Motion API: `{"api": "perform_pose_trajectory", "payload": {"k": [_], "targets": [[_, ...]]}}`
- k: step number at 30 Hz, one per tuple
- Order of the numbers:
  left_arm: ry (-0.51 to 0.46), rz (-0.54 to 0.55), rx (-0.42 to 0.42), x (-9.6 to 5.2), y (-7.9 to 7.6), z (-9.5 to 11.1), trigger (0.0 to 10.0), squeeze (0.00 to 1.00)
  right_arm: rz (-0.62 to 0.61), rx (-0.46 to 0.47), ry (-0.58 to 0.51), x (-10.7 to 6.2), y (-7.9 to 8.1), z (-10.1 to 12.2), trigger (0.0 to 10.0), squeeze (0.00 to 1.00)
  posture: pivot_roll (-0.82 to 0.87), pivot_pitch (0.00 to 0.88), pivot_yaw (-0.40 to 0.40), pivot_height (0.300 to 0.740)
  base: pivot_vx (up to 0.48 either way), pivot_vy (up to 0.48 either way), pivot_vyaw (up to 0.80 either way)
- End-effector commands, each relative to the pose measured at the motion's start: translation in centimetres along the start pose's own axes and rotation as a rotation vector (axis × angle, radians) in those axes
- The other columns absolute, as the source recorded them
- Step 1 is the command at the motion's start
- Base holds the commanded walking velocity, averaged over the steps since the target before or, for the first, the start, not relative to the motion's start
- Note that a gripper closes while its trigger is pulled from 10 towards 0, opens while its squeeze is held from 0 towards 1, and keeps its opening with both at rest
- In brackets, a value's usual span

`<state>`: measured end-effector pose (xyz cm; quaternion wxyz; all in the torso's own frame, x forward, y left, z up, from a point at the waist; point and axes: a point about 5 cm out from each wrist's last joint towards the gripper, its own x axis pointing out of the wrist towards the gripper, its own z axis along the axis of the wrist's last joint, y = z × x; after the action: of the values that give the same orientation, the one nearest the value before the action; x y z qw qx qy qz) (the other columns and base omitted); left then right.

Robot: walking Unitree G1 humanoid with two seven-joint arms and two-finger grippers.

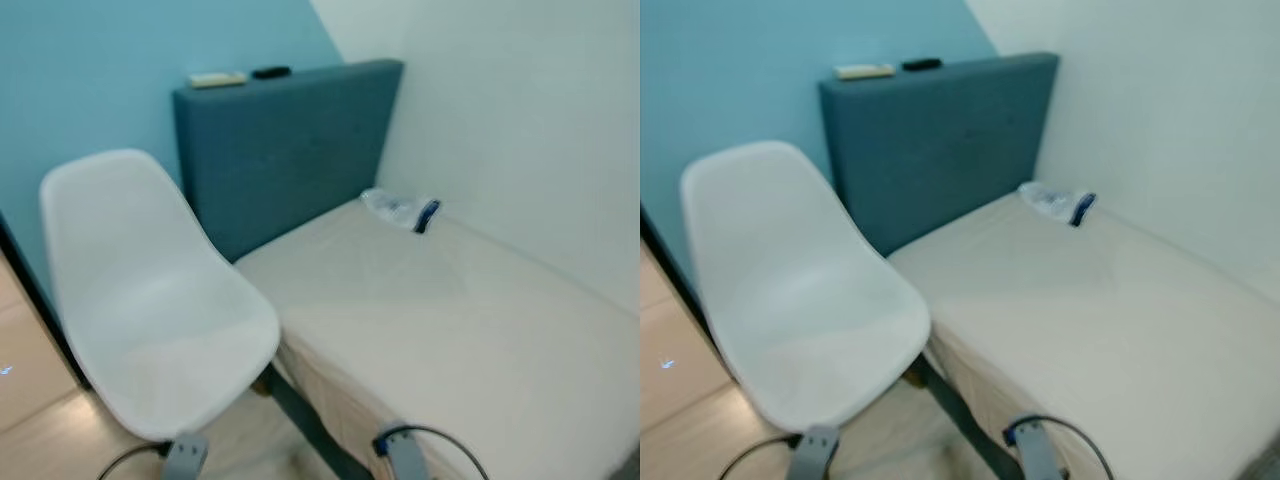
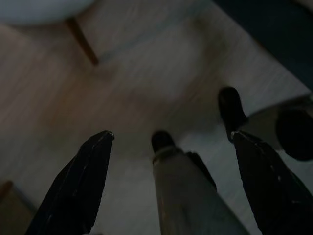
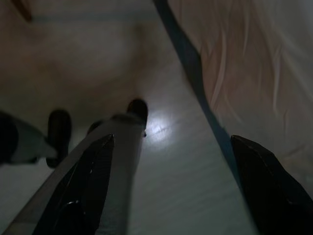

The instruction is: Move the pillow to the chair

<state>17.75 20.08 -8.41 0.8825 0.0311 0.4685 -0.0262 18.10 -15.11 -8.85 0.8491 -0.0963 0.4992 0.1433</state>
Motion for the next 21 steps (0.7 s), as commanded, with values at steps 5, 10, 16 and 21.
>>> {"api": "perform_pose_trajectory", "payload": {"k": [5,10,16,21], "targets": [[-0.034,0.063,-0.155,0.0,0.2,0.0,10.0,0.00,0.023,-0.158,0.022,0.0,-0.4,0.4,10.0,0.00,0.10,0.000,-0.120,0.740,0.000,0.000,-0.78],[-0.005,0.091,-0.188,-0.2,0.1,-1.2,10.0,0.00,-0.007,-0.067,0.004,-0.1,-1.4,1.1,10.0,0.00,0.11,0.000,-0.134,0.740,0.000,0.000,-0.78],[0.004,0.087,-0.191,-0.3,0.0,-1.6,10.0,0.00,-0.009,-0.129,0.021,-0.2,-1.7,0.8,10.0,0.00,0.10,0.000,-0.127,0.740,0.000,0.000,-0.79],[0.008,0.045,-0.158,-0.1,-0.9,-1.2,10.0,0.00,-0.003,-0.133,0.032,-0.1,-1.2,0.5,10.0,0.00,0.11,0.000,-0.111,0.740,0.000,0.000,-0.79]]}}
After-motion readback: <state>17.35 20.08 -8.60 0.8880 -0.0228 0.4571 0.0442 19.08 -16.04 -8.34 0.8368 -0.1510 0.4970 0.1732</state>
